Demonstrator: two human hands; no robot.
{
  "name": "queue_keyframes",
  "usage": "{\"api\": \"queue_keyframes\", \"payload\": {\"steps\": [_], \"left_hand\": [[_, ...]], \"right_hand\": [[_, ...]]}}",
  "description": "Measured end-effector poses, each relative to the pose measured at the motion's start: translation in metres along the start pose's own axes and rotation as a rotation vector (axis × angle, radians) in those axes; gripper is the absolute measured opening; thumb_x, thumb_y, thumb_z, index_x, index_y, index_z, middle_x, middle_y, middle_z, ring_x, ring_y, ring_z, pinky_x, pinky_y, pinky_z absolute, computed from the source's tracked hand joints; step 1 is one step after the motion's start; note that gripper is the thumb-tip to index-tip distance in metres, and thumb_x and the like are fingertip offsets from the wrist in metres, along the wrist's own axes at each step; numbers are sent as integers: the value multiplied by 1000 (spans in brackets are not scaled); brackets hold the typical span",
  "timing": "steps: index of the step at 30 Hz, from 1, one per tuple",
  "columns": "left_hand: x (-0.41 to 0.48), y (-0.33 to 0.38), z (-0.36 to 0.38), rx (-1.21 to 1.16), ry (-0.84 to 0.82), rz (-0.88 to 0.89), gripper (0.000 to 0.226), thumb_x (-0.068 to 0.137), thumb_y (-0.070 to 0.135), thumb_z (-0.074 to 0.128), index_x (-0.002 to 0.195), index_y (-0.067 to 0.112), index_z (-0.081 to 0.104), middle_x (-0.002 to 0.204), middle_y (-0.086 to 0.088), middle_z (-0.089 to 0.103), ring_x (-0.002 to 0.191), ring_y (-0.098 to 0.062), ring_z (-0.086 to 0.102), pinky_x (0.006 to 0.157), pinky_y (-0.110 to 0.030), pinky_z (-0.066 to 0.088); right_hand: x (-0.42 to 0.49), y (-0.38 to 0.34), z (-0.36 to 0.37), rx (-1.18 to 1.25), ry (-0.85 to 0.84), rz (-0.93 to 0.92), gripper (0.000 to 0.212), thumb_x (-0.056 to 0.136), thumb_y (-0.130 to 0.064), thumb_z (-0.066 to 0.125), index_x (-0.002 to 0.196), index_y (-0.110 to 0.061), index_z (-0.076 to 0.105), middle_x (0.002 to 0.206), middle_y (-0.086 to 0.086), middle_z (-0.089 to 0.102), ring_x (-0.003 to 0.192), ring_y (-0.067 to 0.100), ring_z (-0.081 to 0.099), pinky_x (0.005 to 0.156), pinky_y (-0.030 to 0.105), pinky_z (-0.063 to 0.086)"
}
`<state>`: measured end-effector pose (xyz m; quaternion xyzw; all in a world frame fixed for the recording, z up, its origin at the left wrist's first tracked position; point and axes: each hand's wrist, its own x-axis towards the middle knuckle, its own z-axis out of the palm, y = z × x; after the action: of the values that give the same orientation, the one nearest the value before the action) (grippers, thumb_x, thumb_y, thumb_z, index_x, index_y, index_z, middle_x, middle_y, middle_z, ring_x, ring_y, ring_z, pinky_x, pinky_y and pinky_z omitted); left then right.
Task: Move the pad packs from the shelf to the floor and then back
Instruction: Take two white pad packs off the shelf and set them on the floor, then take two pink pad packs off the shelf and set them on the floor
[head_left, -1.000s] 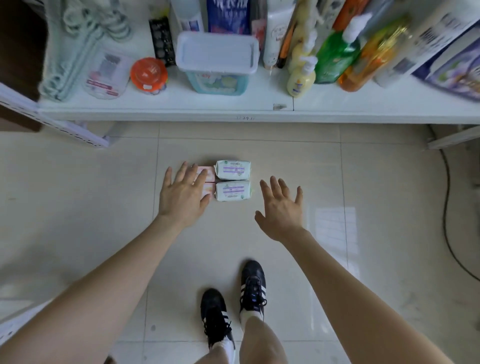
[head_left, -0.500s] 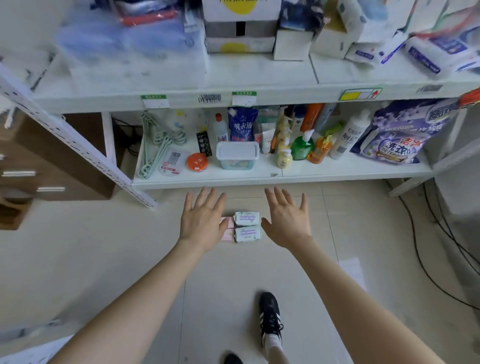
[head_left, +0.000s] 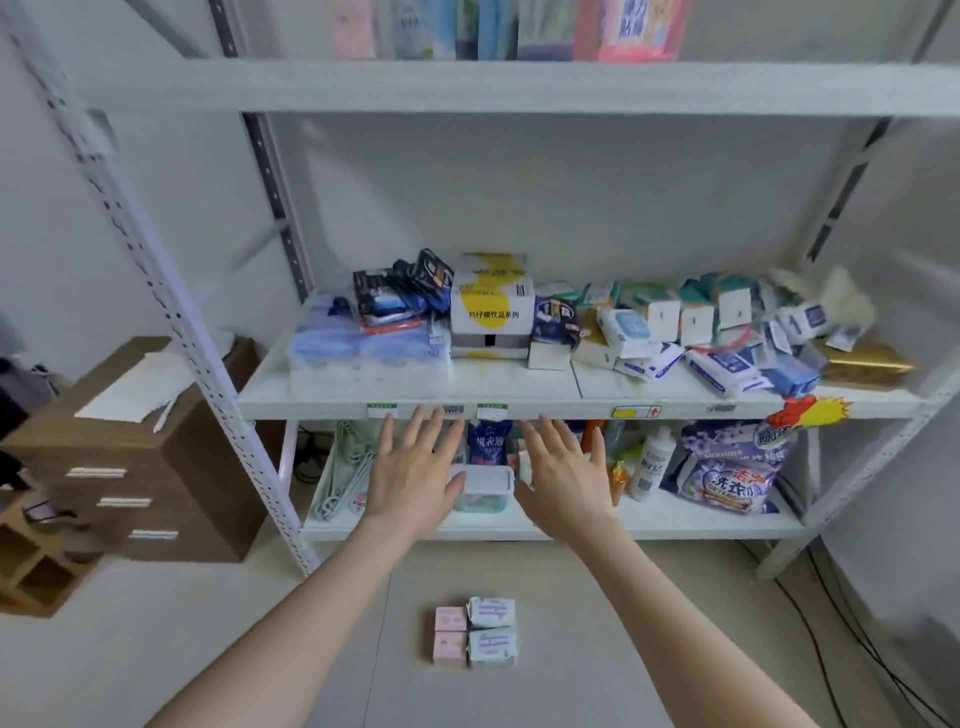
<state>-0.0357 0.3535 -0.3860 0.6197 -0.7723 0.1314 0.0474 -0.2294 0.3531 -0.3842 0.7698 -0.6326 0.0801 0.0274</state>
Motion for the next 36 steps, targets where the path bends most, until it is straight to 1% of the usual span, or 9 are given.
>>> {"api": "queue_keyframes", "payload": {"steps": [5, 8, 10, 14, 22, 27, 31, 36], "left_hand": [[15, -1, -63, 8, 118, -44, 67, 96, 56, 33, 154, 27, 15, 163, -3, 12, 151, -23, 5, 118, -52, -3], [27, -1, -99, 33, 178, -63, 68, 96, 56, 34, 155, 27, 12, 163, -3, 10, 151, -23, 1, 117, -53, -6], [36, -1, -123, 50, 213, -81, 69, 97, 55, 34, 155, 27, 11, 163, -3, 9, 151, -24, 1, 117, -53, -6], [52, -3, -165, 78, 312, -101, 67, 96, 55, 34, 154, 27, 15, 163, -3, 15, 150, -24, 7, 118, -54, 1], [82, -2, -235, 109, 477, -120, 69, 95, 59, 32, 154, 27, 15, 162, -4, 16, 150, -25, 10, 118, -55, 4], [107, -7, -265, 107, 554, -113, 69, 95, 60, 31, 154, 26, 15, 162, -4, 18, 150, -25, 11, 118, -54, 4], [138, -18, -277, 95, 570, -109, 69, 95, 62, 29, 154, 28, 15, 162, -3, 16, 150, -23, 10, 119, -53, 2], [188, -33, -280, -25, 567, -89, 72, 93, 65, 32, 154, 29, 16, 162, 0, 16, 150, -20, 9, 119, -49, 1]], "right_hand": [[13, 9, -67, -17, 102, -42, 74, 94, -50, 44, 152, -21, 9, 162, 5, 11, 149, 23, 8, 115, 59, 2], [21, 16, -107, -39, 178, -63, 75, 93, -52, 43, 153, -22, 9, 162, 4, 11, 149, 22, 8, 116, 58, 1], [26, 20, -131, -43, 238, -77, 74, 93, -52, 43, 153, -23, 10, 162, 3, 12, 149, 22, 9, 116, 58, 3], [35, 30, -175, -37, 330, -104, 70, 94, -50, 43, 152, -24, 14, 161, 3, 14, 149, 22, 11, 116, 57, 5], [52, 45, -245, -23, 491, -146, 69, 94, -51, 43, 152, -25, 16, 161, 4, 18, 148, 22, 13, 116, 57, 5], [74, 52, -274, -12, 548, -150, 70, 93, -48, 45, 152, -25, 15, 161, 3, 16, 149, 22, 12, 117, 55, 4], [102, 58, -289, 1, 598, -126, 70, 94, -49, 43, 152, -24, 15, 161, 2, 16, 149, 20, 12, 117, 54, 7], [142, 74, -301, 48, 668, -72, 68, 93, -48, 45, 151, -25, 20, 159, -1, 22, 147, 19, 17, 116, 53, 11]]}}
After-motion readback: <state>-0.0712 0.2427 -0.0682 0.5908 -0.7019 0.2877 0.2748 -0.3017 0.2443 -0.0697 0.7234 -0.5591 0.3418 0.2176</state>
